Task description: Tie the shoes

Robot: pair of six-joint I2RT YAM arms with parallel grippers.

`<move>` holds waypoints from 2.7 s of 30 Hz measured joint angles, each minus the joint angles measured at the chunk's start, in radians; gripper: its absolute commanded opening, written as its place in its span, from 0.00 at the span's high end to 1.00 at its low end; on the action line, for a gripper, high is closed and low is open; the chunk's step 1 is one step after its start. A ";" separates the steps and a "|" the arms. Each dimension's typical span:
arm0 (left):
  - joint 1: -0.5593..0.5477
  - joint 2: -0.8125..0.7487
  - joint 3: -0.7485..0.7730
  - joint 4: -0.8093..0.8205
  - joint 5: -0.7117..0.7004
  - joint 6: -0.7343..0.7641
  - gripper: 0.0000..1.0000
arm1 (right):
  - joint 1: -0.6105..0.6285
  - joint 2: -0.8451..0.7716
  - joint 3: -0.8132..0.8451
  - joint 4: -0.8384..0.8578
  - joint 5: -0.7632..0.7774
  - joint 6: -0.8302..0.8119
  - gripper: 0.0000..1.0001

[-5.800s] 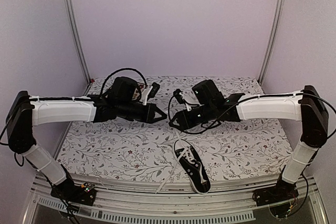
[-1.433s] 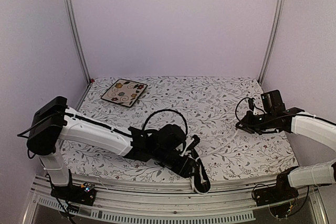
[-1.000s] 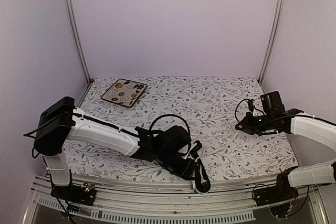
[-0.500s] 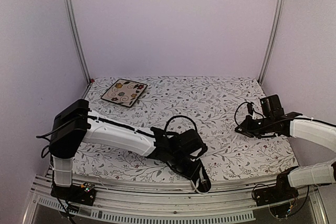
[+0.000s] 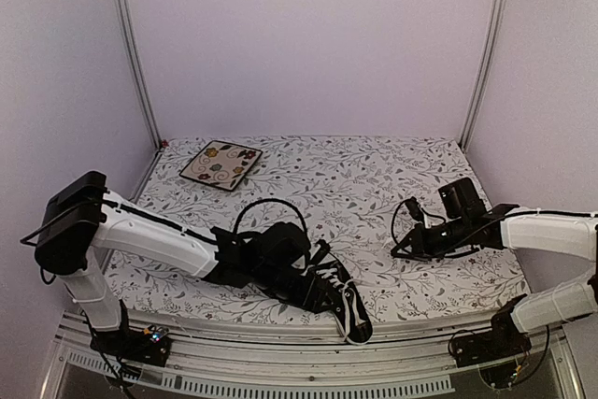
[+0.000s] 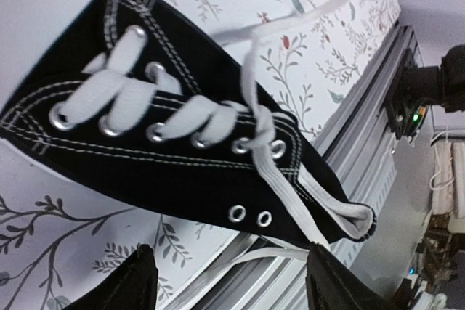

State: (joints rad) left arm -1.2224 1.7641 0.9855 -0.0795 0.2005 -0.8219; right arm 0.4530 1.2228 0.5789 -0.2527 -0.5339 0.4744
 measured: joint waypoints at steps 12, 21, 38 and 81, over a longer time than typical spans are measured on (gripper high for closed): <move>0.093 0.068 -0.061 0.195 0.043 -0.077 0.26 | 0.270 0.269 -0.040 0.216 -0.045 0.120 0.98; 0.146 0.098 -0.056 0.237 0.005 -0.072 0.25 | 0.313 0.468 0.027 0.360 -0.104 0.219 0.98; 0.387 0.175 0.014 0.304 -0.028 0.063 0.25 | 0.332 0.759 0.425 0.343 -0.031 0.250 0.98; 0.298 0.024 0.023 -0.090 -0.231 0.387 1.00 | 0.245 0.431 0.304 0.249 0.190 0.209 0.98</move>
State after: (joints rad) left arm -0.9249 1.7882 1.0088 -0.1696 -0.0303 -0.4351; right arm 0.6975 1.6535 0.8825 -0.0036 -0.3443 0.6834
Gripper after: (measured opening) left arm 0.015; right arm 0.023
